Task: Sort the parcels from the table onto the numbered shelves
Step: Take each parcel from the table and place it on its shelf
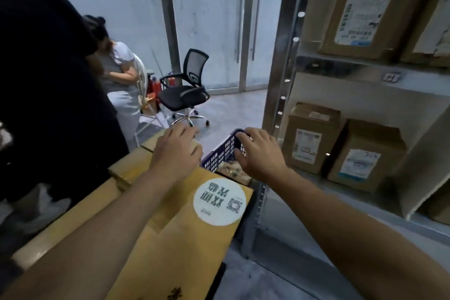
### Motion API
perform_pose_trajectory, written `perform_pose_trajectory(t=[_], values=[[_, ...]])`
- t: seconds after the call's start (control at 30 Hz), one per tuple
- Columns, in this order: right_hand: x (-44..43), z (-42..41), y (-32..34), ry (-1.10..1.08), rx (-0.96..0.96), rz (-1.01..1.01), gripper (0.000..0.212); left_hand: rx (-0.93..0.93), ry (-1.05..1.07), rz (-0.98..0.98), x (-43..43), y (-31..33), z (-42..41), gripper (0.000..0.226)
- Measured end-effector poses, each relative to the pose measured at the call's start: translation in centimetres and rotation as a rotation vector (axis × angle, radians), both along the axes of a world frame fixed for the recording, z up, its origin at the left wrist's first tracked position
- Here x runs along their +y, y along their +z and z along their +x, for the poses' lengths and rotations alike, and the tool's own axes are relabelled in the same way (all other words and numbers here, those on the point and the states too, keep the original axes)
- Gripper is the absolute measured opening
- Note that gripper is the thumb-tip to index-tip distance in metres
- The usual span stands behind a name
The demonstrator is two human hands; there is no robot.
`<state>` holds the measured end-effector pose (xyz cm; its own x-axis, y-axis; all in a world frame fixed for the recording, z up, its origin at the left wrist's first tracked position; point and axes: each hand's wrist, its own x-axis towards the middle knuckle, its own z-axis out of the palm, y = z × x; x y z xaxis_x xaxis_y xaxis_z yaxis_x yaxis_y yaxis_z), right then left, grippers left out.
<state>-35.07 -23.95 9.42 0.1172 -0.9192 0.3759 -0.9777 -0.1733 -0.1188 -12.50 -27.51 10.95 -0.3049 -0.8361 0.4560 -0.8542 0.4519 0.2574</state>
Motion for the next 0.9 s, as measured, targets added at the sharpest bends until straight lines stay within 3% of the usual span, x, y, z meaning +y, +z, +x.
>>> perform_pose_trajectory(t=[0.17,0.27,0.4,0.67,0.9], values=[[-2.9,5.8,-3.7,0.162,0.083,0.157,0.049,-0.191,0.233,0.214,-0.4,-6.4,6.8,0.058],[-5.3,8.5,-5.2,0.255,0.122,0.230,0.050,-0.220,0.318,0.253,0.1,-8.5,9.0,0.053],[-9.3,11.2,-7.3,0.379,0.105,0.298,0.047,-0.143,0.455,0.287,-0.3,-10.3,10.2,0.040],[-18.6,15.0,-11.7,0.584,0.138,0.474,0.052,-0.019,0.645,0.462,-4.9,-13.5,10.2,0.048],[-21.4,16.8,-15.1,0.639,0.125,0.568,0.041,0.164,0.796,0.578,-6.3,-17.5,10.0,0.045]])
